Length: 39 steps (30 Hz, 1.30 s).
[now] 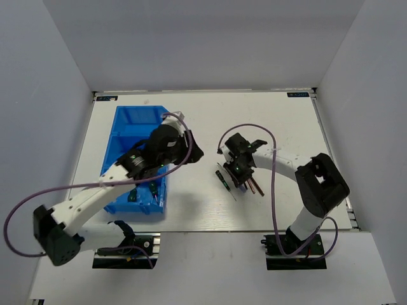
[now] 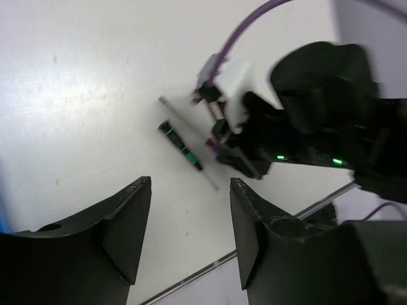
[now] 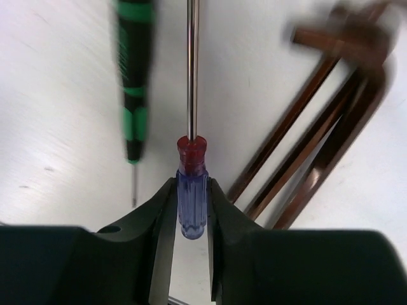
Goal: Sort the tools into containers
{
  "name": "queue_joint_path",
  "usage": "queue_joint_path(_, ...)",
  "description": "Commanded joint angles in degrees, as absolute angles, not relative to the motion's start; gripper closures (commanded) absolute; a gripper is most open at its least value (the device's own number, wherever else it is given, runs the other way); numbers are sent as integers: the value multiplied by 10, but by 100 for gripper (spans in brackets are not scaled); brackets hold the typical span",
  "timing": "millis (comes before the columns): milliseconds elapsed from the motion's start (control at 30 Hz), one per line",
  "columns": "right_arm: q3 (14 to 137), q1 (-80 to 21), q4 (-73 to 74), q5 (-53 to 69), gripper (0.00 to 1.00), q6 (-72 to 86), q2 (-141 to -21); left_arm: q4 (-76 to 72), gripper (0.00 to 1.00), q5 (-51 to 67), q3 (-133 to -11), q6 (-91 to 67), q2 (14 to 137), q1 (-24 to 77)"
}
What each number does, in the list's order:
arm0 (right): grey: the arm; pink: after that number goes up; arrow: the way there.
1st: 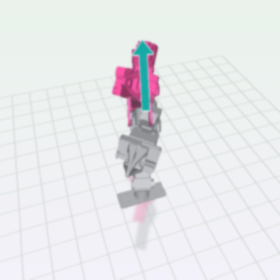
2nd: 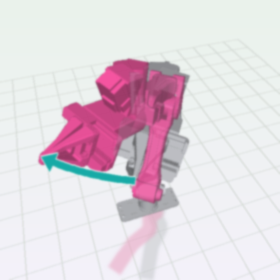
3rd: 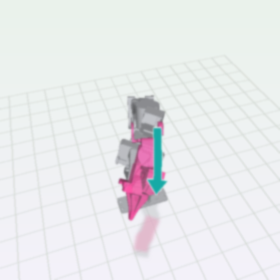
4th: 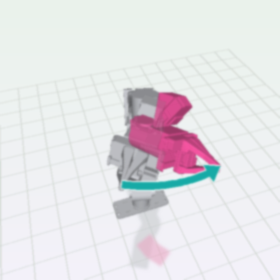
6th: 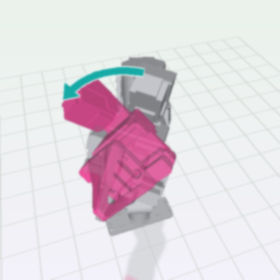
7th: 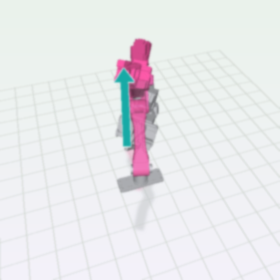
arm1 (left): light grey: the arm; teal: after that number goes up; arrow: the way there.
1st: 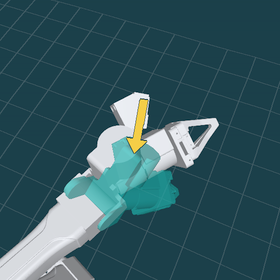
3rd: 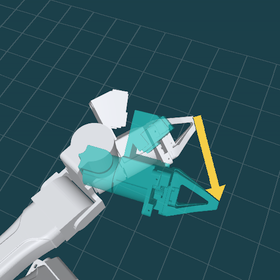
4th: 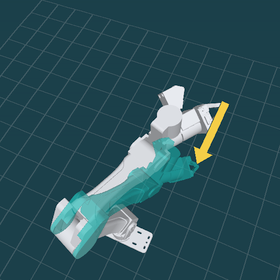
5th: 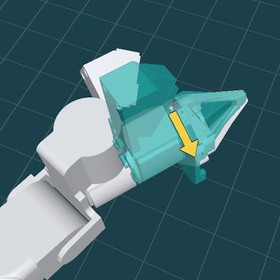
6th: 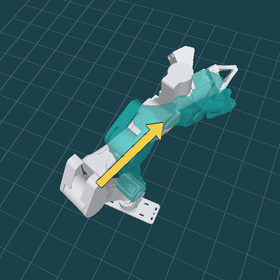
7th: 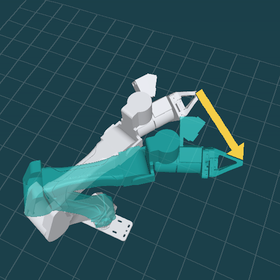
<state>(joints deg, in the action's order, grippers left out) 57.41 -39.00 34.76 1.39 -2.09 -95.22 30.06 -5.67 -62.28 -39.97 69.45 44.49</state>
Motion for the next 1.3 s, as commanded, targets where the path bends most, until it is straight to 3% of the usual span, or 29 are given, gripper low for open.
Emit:
queue_joint_path(0,677,-388,365,60,100,-61,-954,266,37,-94,-621,-375,613,447)
queue_joint_path(200,871,-390,365,203,100,-67,-1051,266,37,-99,-608,-364,535,447)
queue_joint_path(433,1078,-414,266,410,100,-54,-1202,285,37,-105,-603,-369,510,447)
queue_joint_path(667,1145,-448,36,440,100,20,-1298,301,37,-121,-603,-374,499,447)
queue_joint_path(767,1215,-462,10,438,100,60,-1348,313,37,-127,-603,-380,486,447)
queue_joint_path(1000,1203,-499,-45,418,100,90,-1372,323,36,-133,-592,-386,475,447)
queue_joint_path(1033,1192,-504,-42,400,97,88,-1370,323,35,-133,-592,-386,475,447)
queue_joint_path(1067,1182,-505,-42,399,65,84,-1368,323,33,-133,-592,-386,475,447)
queue_joint_path(1100,1176,-503,-40,396,55,83,-1362,329,33,-133,-592,-391,475,447)
queue_joint_path(1200,1151,-498,-31,387,42,72,-1341,334,32,-133,-592,-391,482,447)
queue_joint_path(1267,1135,-488,-20,381,42,65,-1312,334,32,-127,-592,-391,497,447)
